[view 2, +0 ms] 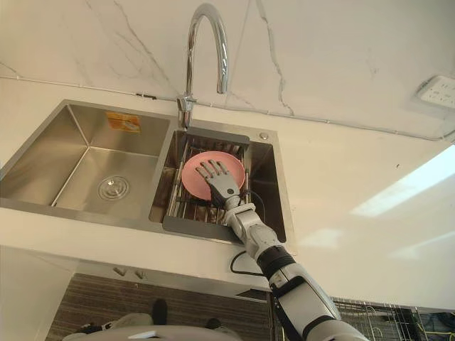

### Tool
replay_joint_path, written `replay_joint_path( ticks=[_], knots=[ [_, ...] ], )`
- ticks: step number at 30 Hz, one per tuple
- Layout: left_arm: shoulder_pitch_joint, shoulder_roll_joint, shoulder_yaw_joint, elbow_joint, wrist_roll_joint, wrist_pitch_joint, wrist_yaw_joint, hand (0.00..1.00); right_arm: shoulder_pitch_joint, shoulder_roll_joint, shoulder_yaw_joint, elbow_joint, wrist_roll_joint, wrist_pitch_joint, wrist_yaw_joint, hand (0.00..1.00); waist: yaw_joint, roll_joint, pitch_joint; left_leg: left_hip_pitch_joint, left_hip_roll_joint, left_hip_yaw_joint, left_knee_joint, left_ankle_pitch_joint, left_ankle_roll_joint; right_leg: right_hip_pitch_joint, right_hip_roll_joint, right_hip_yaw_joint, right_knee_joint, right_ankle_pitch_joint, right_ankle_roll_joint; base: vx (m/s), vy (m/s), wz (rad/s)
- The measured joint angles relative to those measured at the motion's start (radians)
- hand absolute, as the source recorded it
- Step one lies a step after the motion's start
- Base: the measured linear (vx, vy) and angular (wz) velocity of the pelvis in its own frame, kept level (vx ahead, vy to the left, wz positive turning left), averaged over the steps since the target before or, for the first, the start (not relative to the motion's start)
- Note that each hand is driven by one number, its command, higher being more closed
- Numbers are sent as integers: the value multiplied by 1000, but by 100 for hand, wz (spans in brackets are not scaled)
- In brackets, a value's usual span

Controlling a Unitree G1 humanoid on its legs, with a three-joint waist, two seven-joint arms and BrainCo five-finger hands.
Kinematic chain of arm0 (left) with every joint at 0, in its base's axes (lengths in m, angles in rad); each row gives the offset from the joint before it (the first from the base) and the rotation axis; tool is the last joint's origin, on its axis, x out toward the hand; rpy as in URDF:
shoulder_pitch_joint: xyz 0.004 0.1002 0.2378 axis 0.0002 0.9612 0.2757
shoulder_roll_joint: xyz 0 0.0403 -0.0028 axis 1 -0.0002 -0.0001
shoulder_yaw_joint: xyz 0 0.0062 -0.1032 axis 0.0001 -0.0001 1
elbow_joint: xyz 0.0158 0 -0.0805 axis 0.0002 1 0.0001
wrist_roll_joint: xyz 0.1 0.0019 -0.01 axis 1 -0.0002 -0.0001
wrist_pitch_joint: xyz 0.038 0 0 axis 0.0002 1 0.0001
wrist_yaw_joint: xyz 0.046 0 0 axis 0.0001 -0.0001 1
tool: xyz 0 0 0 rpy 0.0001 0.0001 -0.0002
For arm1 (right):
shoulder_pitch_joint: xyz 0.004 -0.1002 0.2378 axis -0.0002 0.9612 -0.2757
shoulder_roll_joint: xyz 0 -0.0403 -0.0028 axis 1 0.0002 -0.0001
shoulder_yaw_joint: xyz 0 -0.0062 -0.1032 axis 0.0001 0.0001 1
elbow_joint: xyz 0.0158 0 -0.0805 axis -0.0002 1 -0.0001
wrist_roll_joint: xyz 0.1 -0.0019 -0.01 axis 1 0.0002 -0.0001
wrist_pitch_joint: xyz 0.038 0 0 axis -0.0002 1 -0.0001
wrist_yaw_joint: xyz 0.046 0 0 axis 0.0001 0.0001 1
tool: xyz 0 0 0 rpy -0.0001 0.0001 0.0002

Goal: Walk over to the sink, pick up the cup, carry it to the dishwasher, place the cup inside the dishwasher, then close the dishwasher door

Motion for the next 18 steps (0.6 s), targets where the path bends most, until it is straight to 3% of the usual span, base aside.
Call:
replay_joint_path(
  ticks=[9, 12, 18],
  knots=[
    [1, -6, 2, 0, 0, 0, 0, 0, 0, -2, -11, -10, 82, 2, -34, 0, -5, 12, 8, -1, 0, 1, 0, 0, -1, -1, 0, 0, 0, 0, 0, 0, 0, 0],
    [1, -11, 2, -1, 0, -1, 0, 0, 0, -5, -78, -41, 117, 41, -64, 0, -3, 21, 12, -1, 0, 1, 0, 0, -1, -1, -1, 0, 0, 1, 1, 0, 0, 0],
    [6, -13, 3, -2, 0, 0, 0, 0, -22, -32, -113, -46, 144, 43, -104, 0, -3, 25, 12, -1, 0, 0, 0, 4, 5, -1, 0, -1, 0, 3, -3, 0, 0, 0]
  ],
)
